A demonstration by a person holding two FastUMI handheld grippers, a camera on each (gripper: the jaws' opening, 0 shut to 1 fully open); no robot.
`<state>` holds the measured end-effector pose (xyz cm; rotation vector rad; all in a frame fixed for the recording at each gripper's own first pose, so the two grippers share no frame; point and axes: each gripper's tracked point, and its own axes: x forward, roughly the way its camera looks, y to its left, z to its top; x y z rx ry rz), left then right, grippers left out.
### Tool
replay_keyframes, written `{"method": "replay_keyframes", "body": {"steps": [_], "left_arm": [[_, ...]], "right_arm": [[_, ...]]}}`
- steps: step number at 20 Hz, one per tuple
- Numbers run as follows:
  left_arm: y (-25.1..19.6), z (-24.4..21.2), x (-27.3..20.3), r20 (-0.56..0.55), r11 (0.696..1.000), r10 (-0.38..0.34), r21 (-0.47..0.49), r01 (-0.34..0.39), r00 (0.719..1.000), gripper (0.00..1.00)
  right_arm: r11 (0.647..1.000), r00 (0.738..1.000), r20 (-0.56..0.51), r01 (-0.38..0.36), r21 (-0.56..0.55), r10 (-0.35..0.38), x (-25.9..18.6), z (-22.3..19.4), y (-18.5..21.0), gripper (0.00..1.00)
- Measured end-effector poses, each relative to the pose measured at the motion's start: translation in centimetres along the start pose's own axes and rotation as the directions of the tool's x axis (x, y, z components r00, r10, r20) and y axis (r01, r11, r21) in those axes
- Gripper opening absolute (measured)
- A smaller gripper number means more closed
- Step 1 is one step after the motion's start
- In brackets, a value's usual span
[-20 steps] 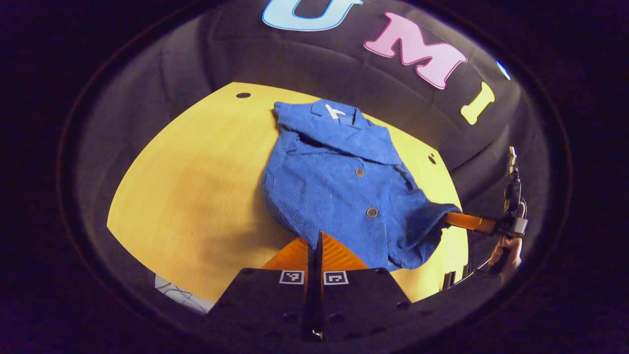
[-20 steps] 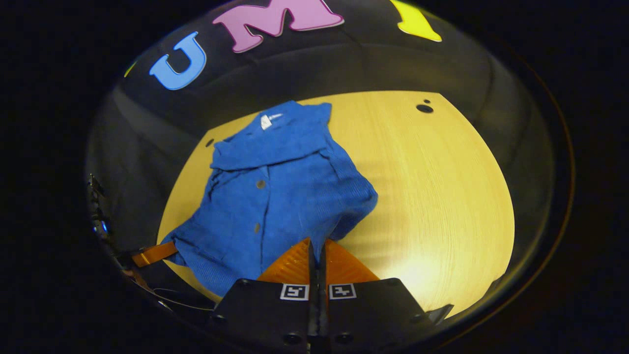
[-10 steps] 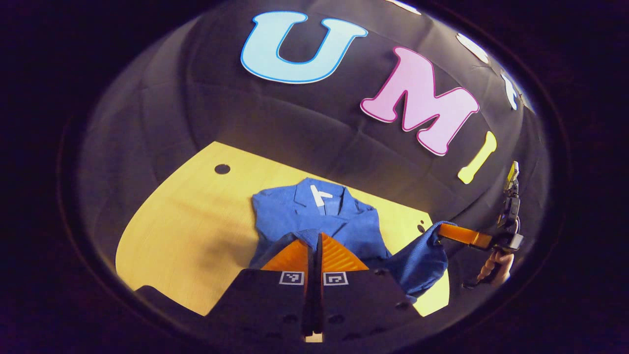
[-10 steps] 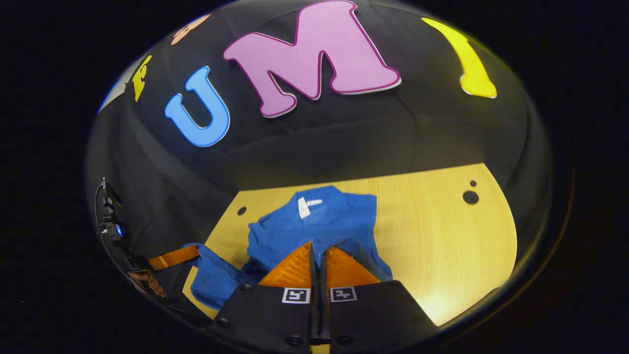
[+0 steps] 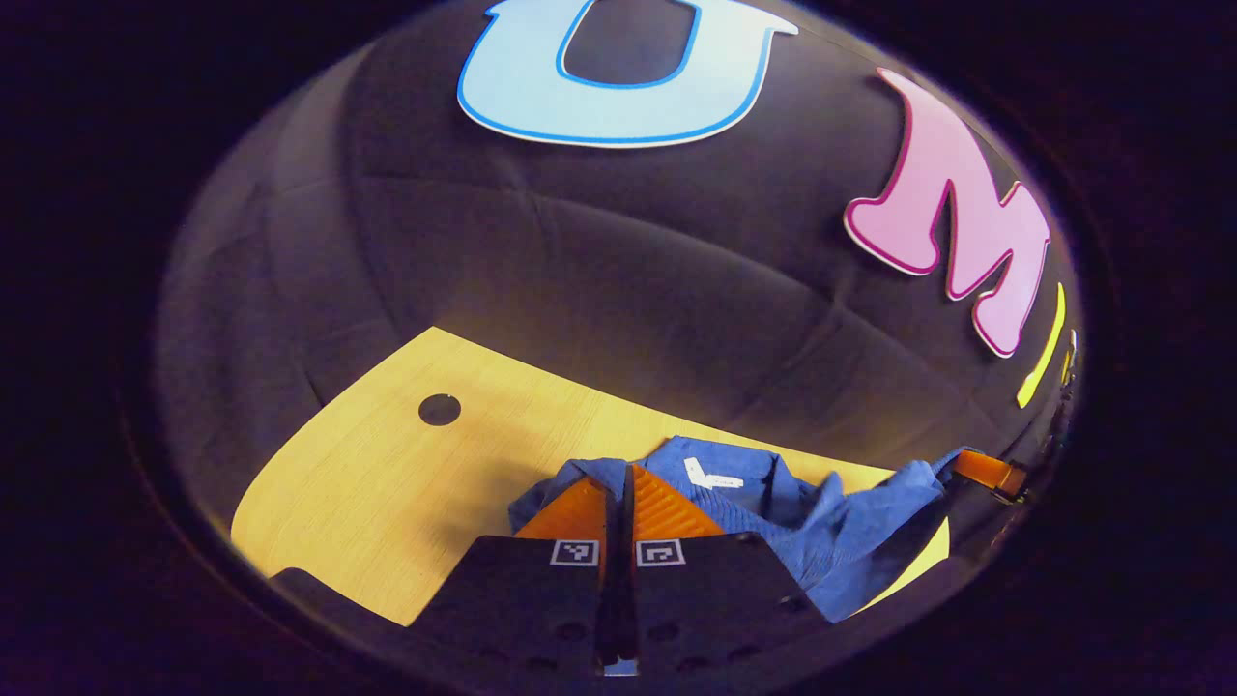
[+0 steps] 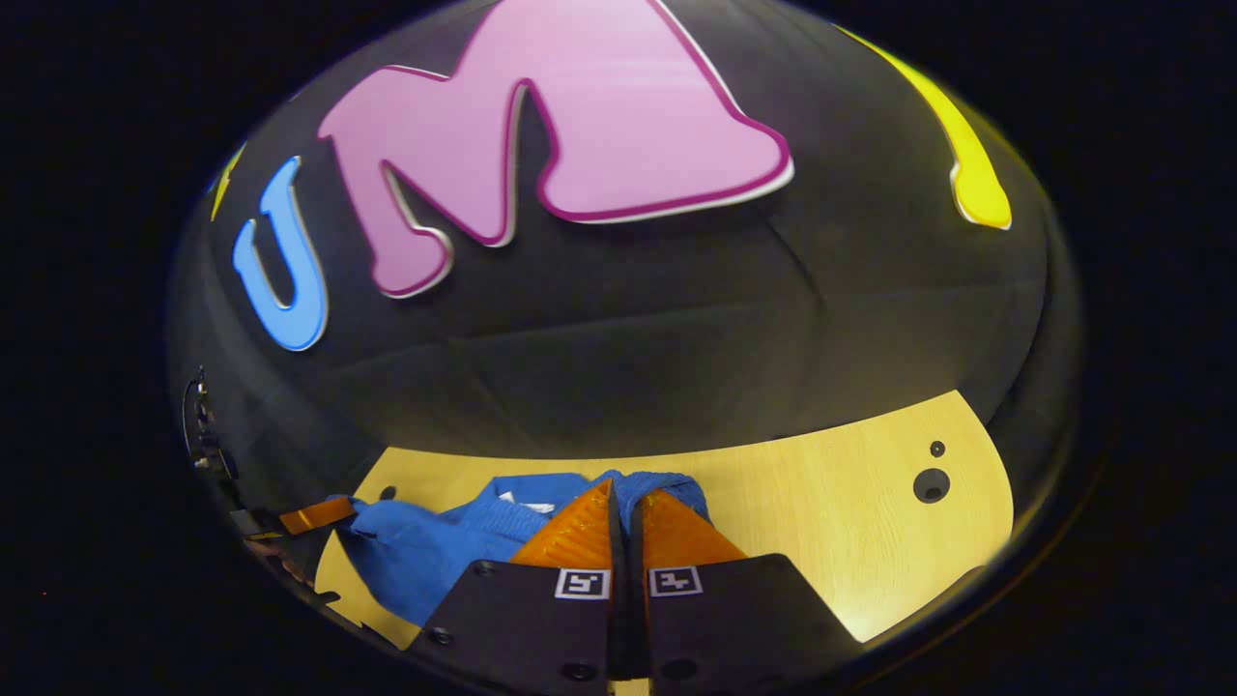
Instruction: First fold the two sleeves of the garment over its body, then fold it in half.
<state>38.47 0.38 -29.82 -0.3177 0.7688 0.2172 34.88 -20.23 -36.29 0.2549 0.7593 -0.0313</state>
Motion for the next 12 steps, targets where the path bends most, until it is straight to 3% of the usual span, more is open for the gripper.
{"method": "replay_keyframes", "body": {"steps": [2, 3, 5, 6, 8, 10, 11, 12], "left_arm": [[1.1, 0.4, 3.1, 0.065, 0.999, 0.034, 0.028, -0.036, 0.997, 0.00], [1.1, -0.5, 4.4, 0.043, 0.998, 0.035, 0.052, -0.037, 0.998, 0.00], [1.1, -3.0, 5.5, -0.055, 0.995, 0.023, 0.100, -0.018, 0.998, 0.10], [0.5, -4.4, 4.8, -0.104, 0.995, 0.012, 0.097, -0.002, 0.994, 0.36], [0.8, -4.3, 4.4, -0.071, 0.991, 0.052, 0.130, -0.042, 0.996, 0.88], [0.9, -2.6, 2.0, 0.022, 0.987, 0.047, 0.154, -0.050, 0.999, 0.88], [0.6, -1.7, 0.3, 0.072, 0.986, 0.028, 0.162, -0.039, 0.997, 0.88], [0.2, -0.9, -2.5, 0.123, 0.986, 0.001, 0.163, -0.021, 0.992, 0.87]], "right_arm": [[0.999, 0.999, -0.021, 0.042, 0.004, -0.041, 2.3, -1.6, -1.3, 0.01], [0.998, 0.998, -0.038, 0.057, -0.002, -0.057, 3.0, -2.4, -1.5, 0.03], [0.994, 0.994, -0.039, 0.100, -0.054, -0.102, 3.6, -3.1, -3.2, 0.23], [0.989, 0.991, -0.039, 0.121, -0.085, -0.125, 3.3, -3.6, -3.9, 0.44], [0.986, 0.990, -0.028, 0.132, -0.106, -0.135, 2.0, -4.0, -3.5, 0.88], [0.987, 0.992, 0.021, 0.130, -0.096, -0.128, -0.8, -3.9, -2.3, 0.92], [0.986, 0.990, 0.054, 0.136, -0.094, -0.131, -2.6, -3.6, -1.7, 0.99], [0.985, 0.987, 0.088, 0.144, -0.092, -0.136, -5.1, -3.6, -1.0, 0.98]]}}
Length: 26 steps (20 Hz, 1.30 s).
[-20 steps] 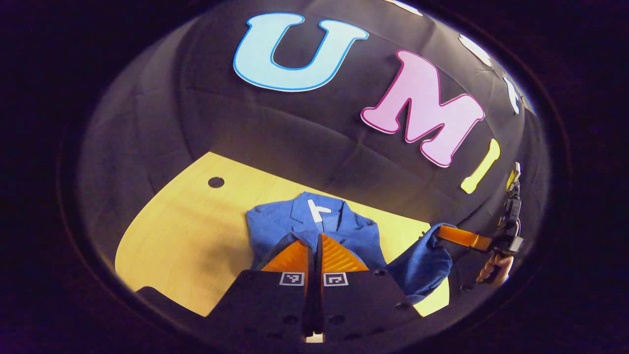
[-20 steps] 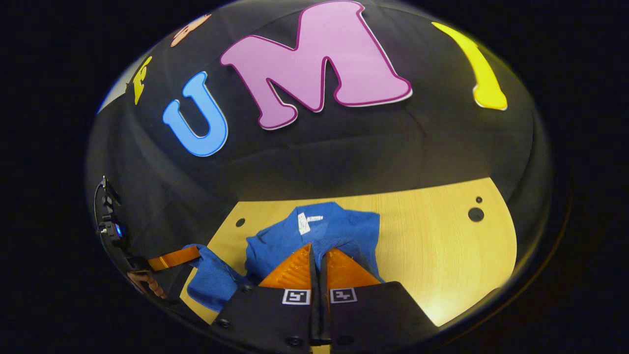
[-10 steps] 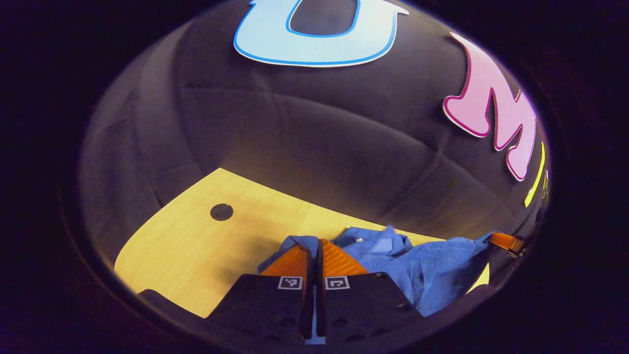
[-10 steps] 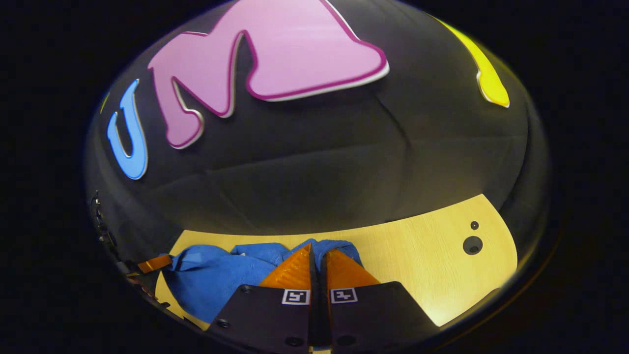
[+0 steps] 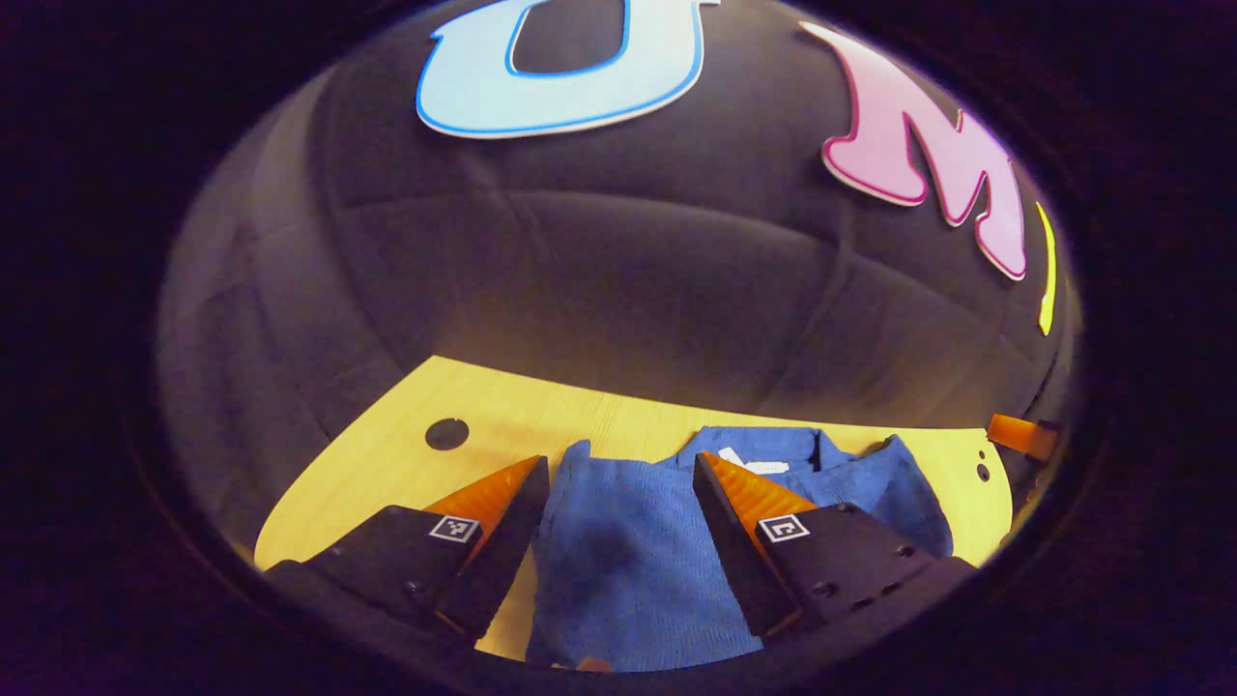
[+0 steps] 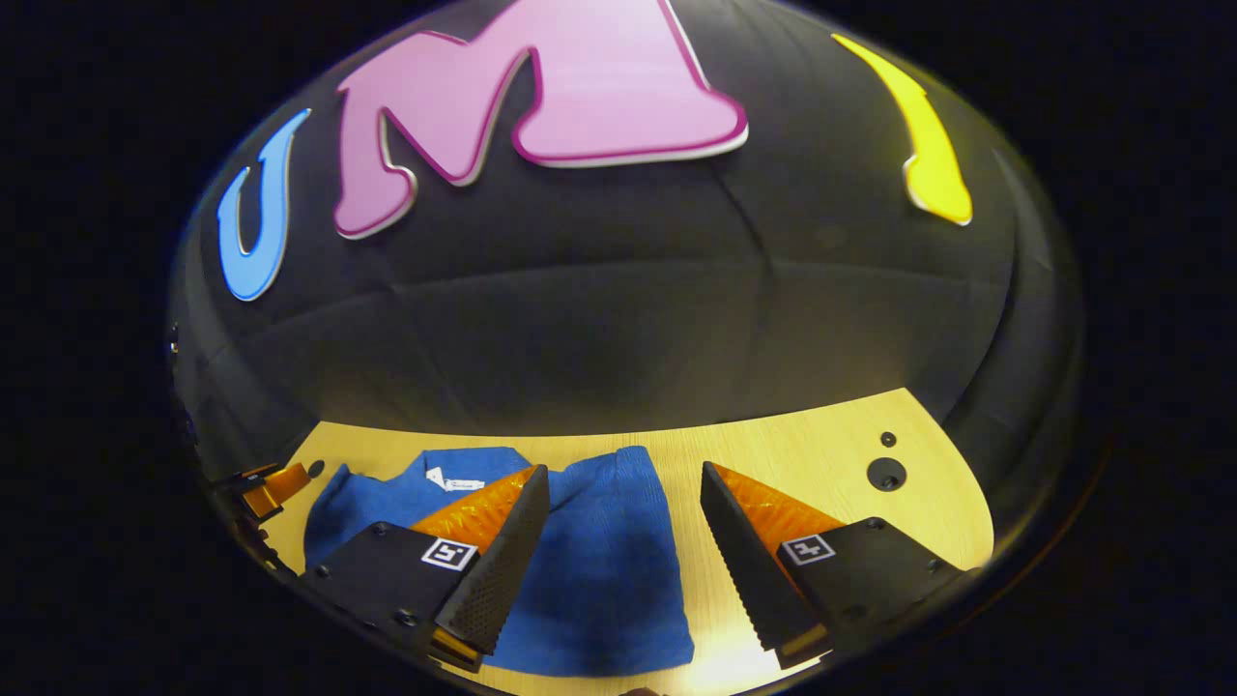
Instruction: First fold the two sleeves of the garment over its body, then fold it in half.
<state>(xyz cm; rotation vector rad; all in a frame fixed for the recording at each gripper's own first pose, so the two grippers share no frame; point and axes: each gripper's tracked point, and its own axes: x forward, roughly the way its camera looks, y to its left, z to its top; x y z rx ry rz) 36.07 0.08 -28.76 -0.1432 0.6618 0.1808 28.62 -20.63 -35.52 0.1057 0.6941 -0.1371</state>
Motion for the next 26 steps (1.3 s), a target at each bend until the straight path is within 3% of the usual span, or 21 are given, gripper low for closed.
{"method": "replay_keyframes", "body": {"steps": [3, 5, 7, 9, 11, 17, 21, 23, 24, 26], "left_arm": [[-0.9, 1.5, -7.7, 0.103, 0.997, -0.067, -0.021, 0.070, 0.992, 0.87], [-1.6, 1.9, -12.2, 0.138, 0.992, -0.119, -0.032, 0.125, 0.983, 0.87], [-1.3, 3.4, -17.3, 0.226, 0.989, -0.141, -0.010, 0.147, 0.964, 0.87], [-0.4, 5.5, -21.6, 0.354, 0.990, -0.141, 0.039, 0.135, 0.925, 0.86], [0.4, 5.1, -25.8, 0.381, 0.989, -0.150, 0.063, 0.136, 0.912, 0.84], [4.0, 5.0, -38.7, 0.528, 0.989, -0.144, 0.094, 0.111, 0.837, 0.83], [4.5, 2.1, -46.1, 0.597, 0.988, -0.134, 0.014, 0.157, 0.791, 0.83], [4.6, 0.1, -48.5, 0.602, 0.985, -0.133, -0.008, 0.172, 0.788, 0.83], [4.8, -0.8, -49.2, 0.600, 0.987, -0.130, 0.005, 0.159, 0.790, 0.83], [4.9, -1.7, -50.4, 0.597, 0.992, -0.126, 0.048, 0.121, 0.793, 0.83]], "right_arm": [[1.000, 0.990, 0.139, -0.029, 0.005, 0.028, -7.7, 1.2, 3.5, 0.98], [0.998, 0.969, 0.242, -0.042, -0.040, 0.050, -13.4, 2.4, 6.0, 0.97], [0.994, 0.928, 0.366, -0.033, -0.107, 0.071, -18.8, 4.4, 8.3, 0.98], [0.986, 0.871, 0.483, -0.012, -0.165, 0.092, -23.4, 6.1, 10.2, 0.97], [0.987, 0.849, 0.516, -0.041, -0.155, 0.116, -27.3, 6.0, 12.4, 0.97], [0.996, 0.862, 0.498, -0.078, -0.050, 0.092, -37.2, 2.7, 14.1, 0.97], [0.990, 0.857, 0.496, -0.116, -0.084, 0.142, -42.1, -0.1, 15.5, 0.96], [0.987, 0.839, 0.521, -0.105, -0.123, 0.155, -43.9, -1.0, 16.2, 0.96], [0.984, 0.836, 0.523, -0.101, -0.144, 0.162, -44.6, -1.7, 16.8, 1.00], [0.976, 0.837, 0.507, -0.138, -0.166, 0.205, -45.3, -2.9, 18.9, 0.96]]}}
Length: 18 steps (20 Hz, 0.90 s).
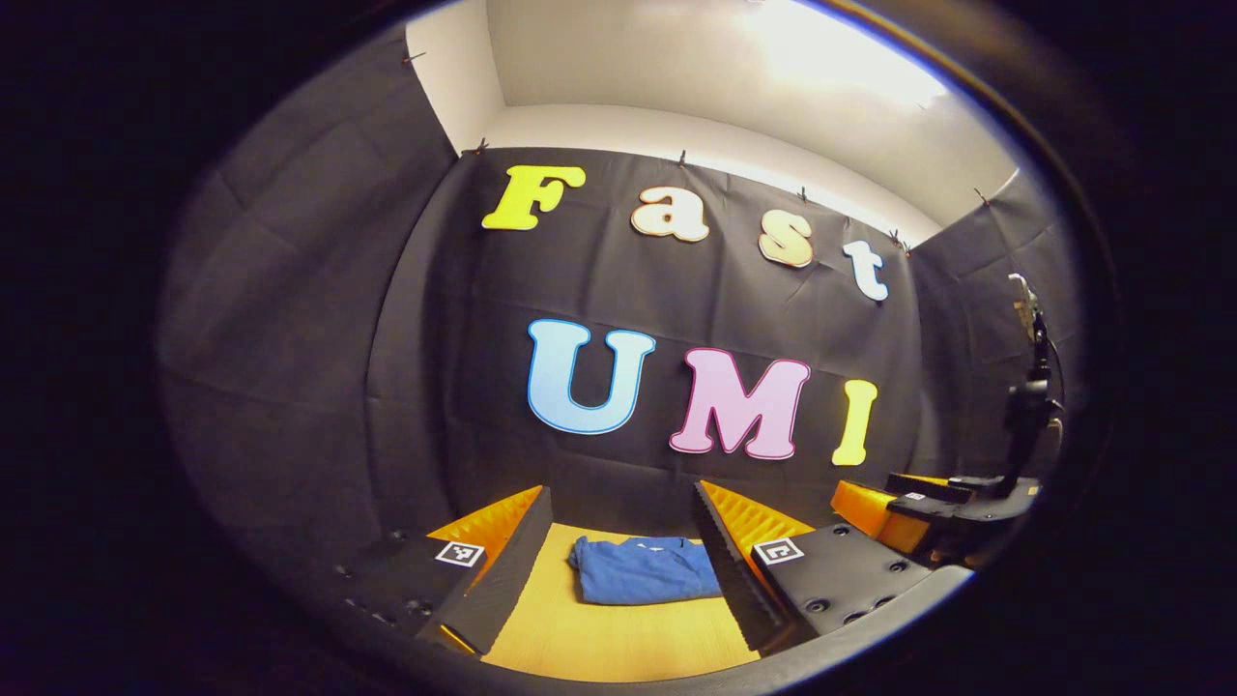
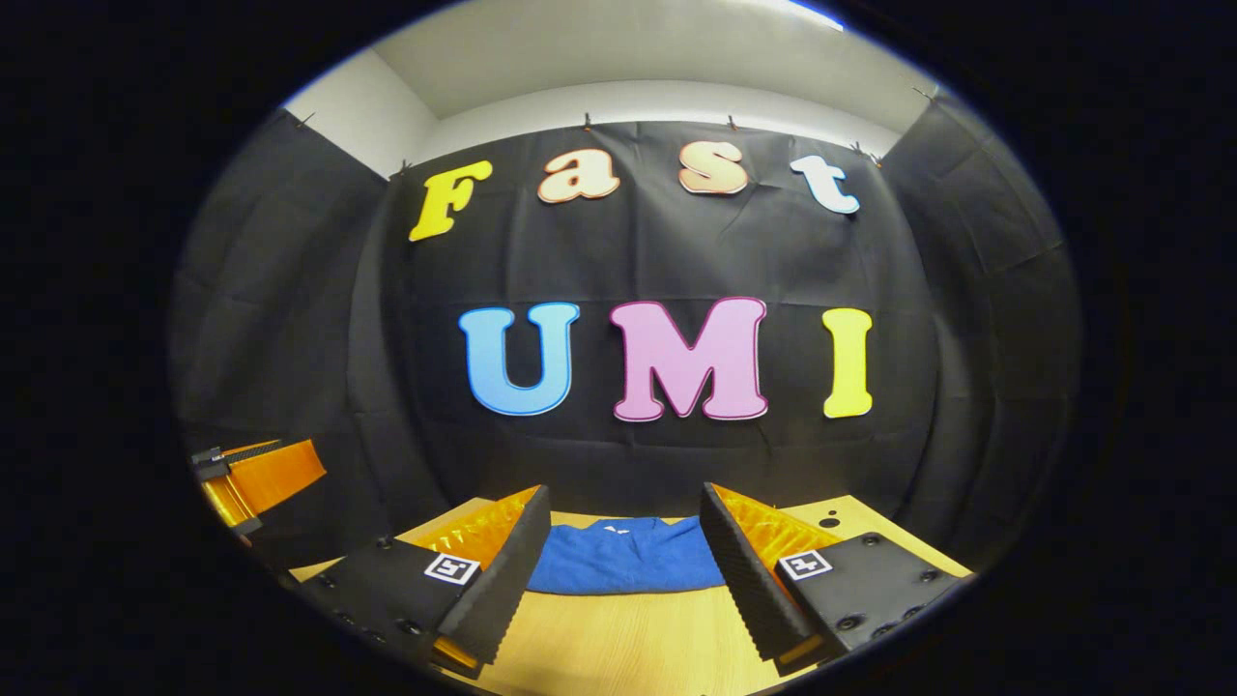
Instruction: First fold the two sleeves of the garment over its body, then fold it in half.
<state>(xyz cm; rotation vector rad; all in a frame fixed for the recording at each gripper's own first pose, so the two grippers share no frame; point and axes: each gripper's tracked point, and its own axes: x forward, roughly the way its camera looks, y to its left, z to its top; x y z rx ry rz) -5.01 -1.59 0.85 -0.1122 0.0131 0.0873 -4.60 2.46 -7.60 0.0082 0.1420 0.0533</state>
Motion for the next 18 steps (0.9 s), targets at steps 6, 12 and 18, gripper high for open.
{"method": "replay_keyframes", "body": {"steps": [6, 12, 18], "left_arm": [[0.0, 1.8, -1.6, 0.033, 0.998, 0.008, 0.065, -0.010, 0.999, 0.83], [-0.4, 1.0, -1.5, 0.007, 0.996, -0.011, 0.086, 0.010, 1.000, 0.83], [-1.3, 0.4, -1.4, -0.017, 0.997, -0.040, 0.068, 0.041, 0.999, 0.83]], "right_arm": [[0.996, 0.996, 0.027, -0.081, -0.021, 0.082, -1.1, 1.6, 3.0, 0.96], [0.998, 0.998, 0.046, -0.049, -0.032, 0.050, -2.3, 2.0, 1.7, 0.96], [1.000, 1.000, 0.030, -0.004, -0.010, 0.004, -2.9, 1.9, -0.2, 0.89]]}}
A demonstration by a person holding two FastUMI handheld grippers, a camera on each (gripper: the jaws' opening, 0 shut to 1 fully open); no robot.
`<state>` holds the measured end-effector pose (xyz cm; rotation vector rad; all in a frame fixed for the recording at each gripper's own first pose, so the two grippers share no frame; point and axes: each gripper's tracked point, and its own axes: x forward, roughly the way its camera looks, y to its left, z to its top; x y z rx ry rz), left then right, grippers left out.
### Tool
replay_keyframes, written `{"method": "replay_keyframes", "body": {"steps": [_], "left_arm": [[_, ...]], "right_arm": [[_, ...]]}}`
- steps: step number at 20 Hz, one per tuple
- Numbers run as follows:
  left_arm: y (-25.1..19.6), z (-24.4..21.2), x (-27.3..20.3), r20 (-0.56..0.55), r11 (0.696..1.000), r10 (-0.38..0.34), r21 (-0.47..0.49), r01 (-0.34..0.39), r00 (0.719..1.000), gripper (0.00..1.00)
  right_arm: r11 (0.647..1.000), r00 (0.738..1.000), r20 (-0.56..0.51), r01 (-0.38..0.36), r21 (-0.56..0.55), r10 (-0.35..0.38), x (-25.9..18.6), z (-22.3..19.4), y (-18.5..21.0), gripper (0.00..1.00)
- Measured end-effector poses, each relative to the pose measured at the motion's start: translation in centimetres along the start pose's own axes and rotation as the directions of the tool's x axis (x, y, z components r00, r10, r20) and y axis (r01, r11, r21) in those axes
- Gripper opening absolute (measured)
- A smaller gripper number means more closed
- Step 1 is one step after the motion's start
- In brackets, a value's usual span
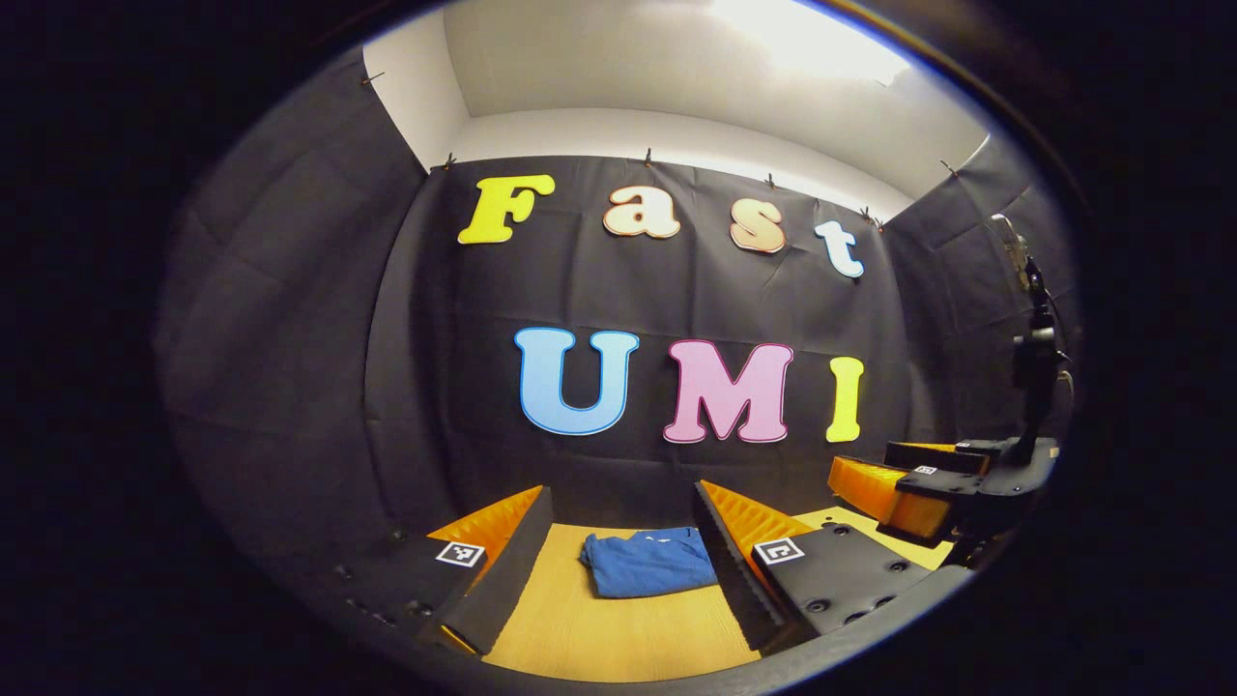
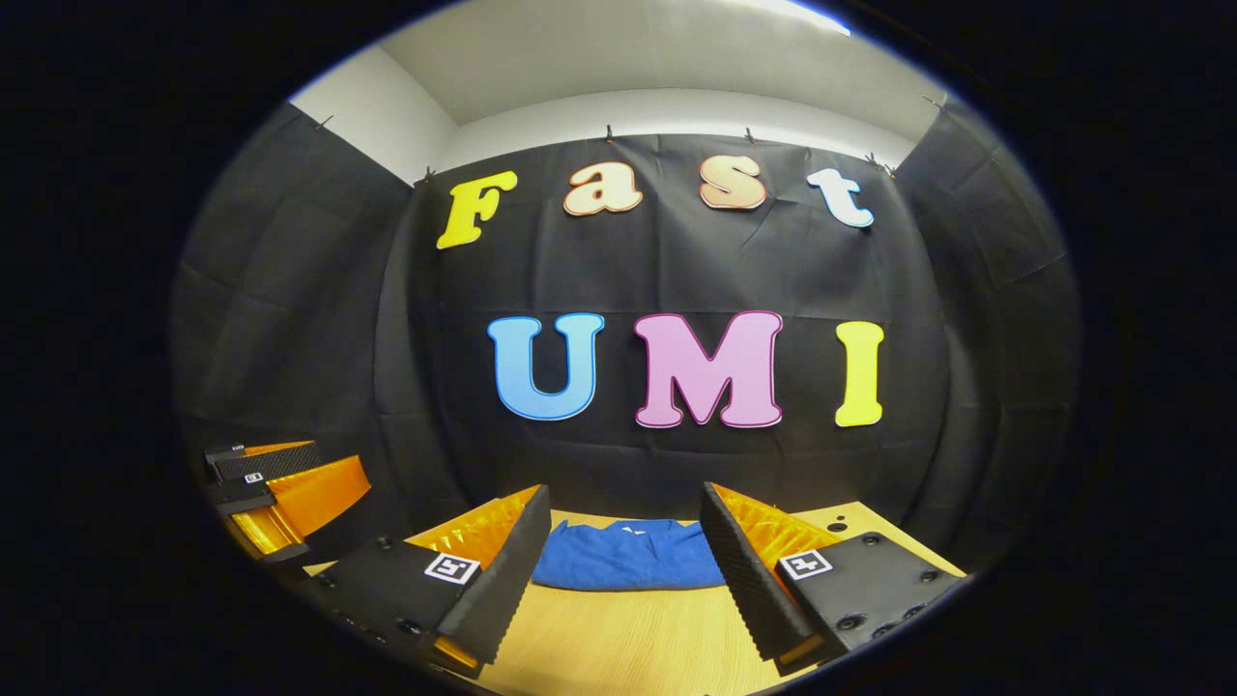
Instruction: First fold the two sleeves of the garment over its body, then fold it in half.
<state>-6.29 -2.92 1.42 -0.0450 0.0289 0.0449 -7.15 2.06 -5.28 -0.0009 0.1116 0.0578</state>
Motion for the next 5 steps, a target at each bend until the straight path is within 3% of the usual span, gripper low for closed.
{"method": "replay_keyframes", "body": {"steps": [1, 3, 4, 5], "left_arm": [[-0.1, -0.2, 0.1, -0.006, 1.000, -0.006, 0.007, 0.006, 1.000, 0.83], [-0.6, -0.2, 0.1, -0.011, 0.999, -0.027, 0.024, 0.027, 1.000, 0.83], [-0.9, -0.1, 0.2, -0.008, 0.999, -0.036, 0.032, 0.036, 0.999, 0.83], [-1.0, -0.1, 0.2, -0.008, 0.998, -0.044, 0.038, 0.045, 0.999, 0.83]], "right_arm": [[1.000, 1.000, 0.004, 0.011, 0.004, -0.011, 0.0, 0.2, -0.4, 0.96], [0.999, 0.999, 0.007, 0.034, 0.009, -0.034, -0.2, 0.2, -1.2, 0.96], [0.999, 0.999, 0.006, 0.044, 0.011, -0.044, -0.5, 0.2, -1.5, 0.89], [0.999, 0.999, 0.004, 0.052, 0.013, -0.052, -0.6, 0.2, -1.8, 0.89]]}}
